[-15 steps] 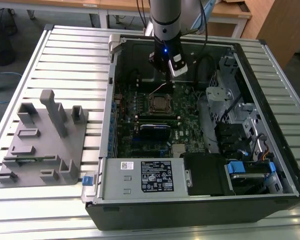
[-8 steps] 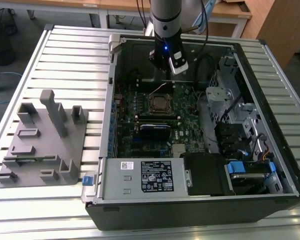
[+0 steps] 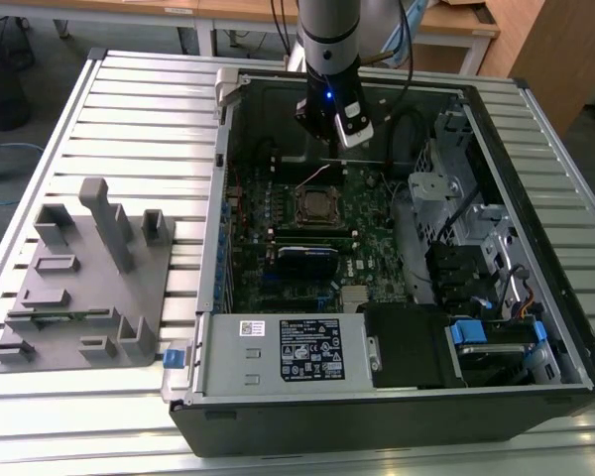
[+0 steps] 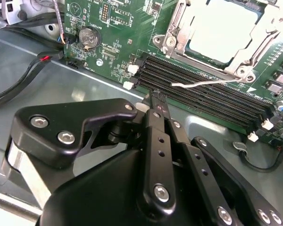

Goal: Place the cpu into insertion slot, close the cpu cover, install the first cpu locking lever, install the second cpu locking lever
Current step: 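Install the first cpu locking lever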

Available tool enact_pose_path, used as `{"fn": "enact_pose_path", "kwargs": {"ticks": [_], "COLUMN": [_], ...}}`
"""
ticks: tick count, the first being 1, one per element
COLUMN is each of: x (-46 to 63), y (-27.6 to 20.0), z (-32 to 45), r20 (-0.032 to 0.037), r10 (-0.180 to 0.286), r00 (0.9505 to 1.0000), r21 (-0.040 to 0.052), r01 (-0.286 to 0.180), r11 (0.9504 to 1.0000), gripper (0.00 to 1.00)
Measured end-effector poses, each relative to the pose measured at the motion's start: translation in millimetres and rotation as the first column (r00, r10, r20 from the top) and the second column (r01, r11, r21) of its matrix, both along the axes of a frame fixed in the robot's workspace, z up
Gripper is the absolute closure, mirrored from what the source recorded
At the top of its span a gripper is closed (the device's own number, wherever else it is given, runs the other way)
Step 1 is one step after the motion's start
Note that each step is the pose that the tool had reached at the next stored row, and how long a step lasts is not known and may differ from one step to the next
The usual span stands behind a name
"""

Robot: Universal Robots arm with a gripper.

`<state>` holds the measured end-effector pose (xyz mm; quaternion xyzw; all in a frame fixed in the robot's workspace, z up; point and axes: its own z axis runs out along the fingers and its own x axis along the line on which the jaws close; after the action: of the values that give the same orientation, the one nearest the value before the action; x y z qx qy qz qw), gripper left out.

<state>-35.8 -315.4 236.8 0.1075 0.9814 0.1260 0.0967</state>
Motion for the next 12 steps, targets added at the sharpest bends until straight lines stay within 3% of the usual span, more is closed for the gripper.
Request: {"fn": "enact_pose_path", "kwargs": {"ticks": [2,3,8,12], "x": [0.0,0.1,0.0,0.0], "y": [0.0,0.0,0.0,0.0], "z": [0.1,0.1,0.0,0.0], "r20": [-0.0025,-0.0074,-0.0580,-0.0803], "r10": [0.000,0.000,-0.002,-0.003], "r00": [1.0000,1.0000,0.9983,0.9968], "r21": [-0.0026,-0.0064,-0.0516,-0.0686], "r01": [0.000,0.000,-0.001,-0.003], "r11": [1.0000,1.0000,0.9987,0.9976], "gripper": [0.89,0.89,0.89,0.89]}}
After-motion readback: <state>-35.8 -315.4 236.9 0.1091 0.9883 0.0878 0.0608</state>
